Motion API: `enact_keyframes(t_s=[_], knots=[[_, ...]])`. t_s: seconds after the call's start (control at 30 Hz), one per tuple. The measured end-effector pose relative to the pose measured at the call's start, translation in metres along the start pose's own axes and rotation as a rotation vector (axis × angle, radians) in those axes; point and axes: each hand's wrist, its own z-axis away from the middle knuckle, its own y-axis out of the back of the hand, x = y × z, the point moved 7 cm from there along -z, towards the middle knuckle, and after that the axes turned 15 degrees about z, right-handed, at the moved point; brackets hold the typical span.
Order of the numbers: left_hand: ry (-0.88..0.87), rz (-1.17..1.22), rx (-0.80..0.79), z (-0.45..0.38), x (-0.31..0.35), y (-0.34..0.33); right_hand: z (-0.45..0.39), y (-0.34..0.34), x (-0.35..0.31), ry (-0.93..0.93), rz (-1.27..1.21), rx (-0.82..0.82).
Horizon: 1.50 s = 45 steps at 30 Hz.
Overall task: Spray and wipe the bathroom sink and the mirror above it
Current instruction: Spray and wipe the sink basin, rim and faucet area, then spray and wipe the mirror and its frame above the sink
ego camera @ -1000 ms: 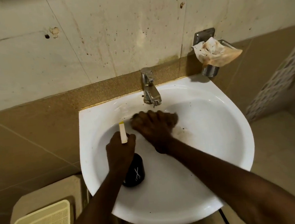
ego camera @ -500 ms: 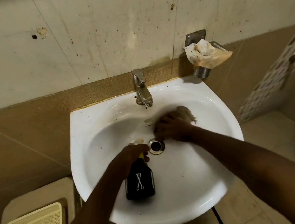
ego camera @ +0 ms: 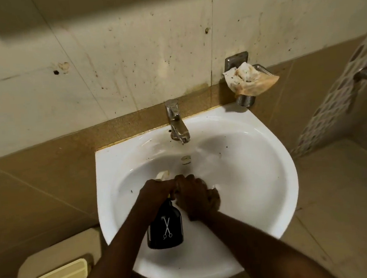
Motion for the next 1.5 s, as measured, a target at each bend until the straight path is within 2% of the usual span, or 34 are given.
enact_keyframes(t_s=[0.13, 0.23, 0.3, 0.37, 0.43, 0.47, 0.53, 0.6, 0.67, 0.73, 0.8, 0.87, 0.93, 1.0, 1.17, 1.3, 1.37, 1.5], knots=[[-0.027, 0.039, 0.057, 0.01, 0.009, 0.03, -0.006, -0.001, -0.037, -0.106, -0.224, 0.053], [-0.038, 0.114, 0.049, 0.017, 0.006, 0.041, -0.001, 0.013, -0.072, 0.099, -0.284, -0.076], [-0.019, 0.16, 0.042, 0.017, 0.003, 0.041, 0.006, 0.021, -0.083, 0.259, -0.159, -0.209], [-0.006, 0.132, 0.033, 0.017, 0.002, 0.037, 0.016, 0.022, -0.072, 0.456, 0.034, -0.221], [0.015, 0.108, 0.025, 0.021, 0.001, 0.029, 0.025, 0.019, -0.04, 0.575, 0.109, -0.249], [0.019, 0.1, 0.02, 0.024, 0.001, 0.025, 0.024, 0.018, -0.018, 0.544, 0.127, -0.28], [0.021, 0.103, -0.002, 0.027, -0.001, 0.016, 0.014, 0.023, 0.03, 0.343, 0.178, -0.279], [0.016, 0.11, -0.02, 0.029, -0.003, 0.009, 0.002, 0.038, 0.063, 0.13, 0.242, -0.166], [0.01, 0.112, -0.017, 0.028, -0.007, 0.005, -0.005, 0.041, 0.072, 0.046, 0.328, -0.035], [0.003, 0.102, -0.01, 0.026, -0.011, 0.003, -0.006, 0.023, 0.067, 0.105, 0.355, -0.105], [0.0, 0.076, -0.004, 0.028, -0.012, 0.001, 0.003, 0.009, 0.059, 0.247, 0.293, -0.249], [0.0, 0.07, -0.012, 0.034, -0.01, -0.001, 0.013, 0.014, 0.055, 0.363, 0.191, -0.407], [-0.011, 0.085, -0.026, 0.044, 0.002, -0.003, 0.022, 0.026, 0.052, 0.391, -0.034, -0.541], [-0.035, 0.101, -0.052, 0.054, 0.017, -0.005, 0.023, 0.051, 0.057, 0.299, -0.249, -0.459], [-0.174, 0.065, -0.171, 0.091, 0.066, -0.023, 0.023, 0.136, 0.087, 0.017, -0.592, 0.069], [-0.268, 0.06, -0.285, 0.132, 0.116, -0.046, 0.036, 0.216, 0.082, -0.071, -0.774, 0.265], [-0.319, 0.082, -0.346, 0.152, 0.14, -0.056, 0.043, 0.25, 0.074, -0.064, -0.831, 0.363], [-0.439, 0.129, -0.501, 0.196, 0.192, -0.077, 0.052, 0.314, 0.06, -0.01, -0.742, 0.535]])
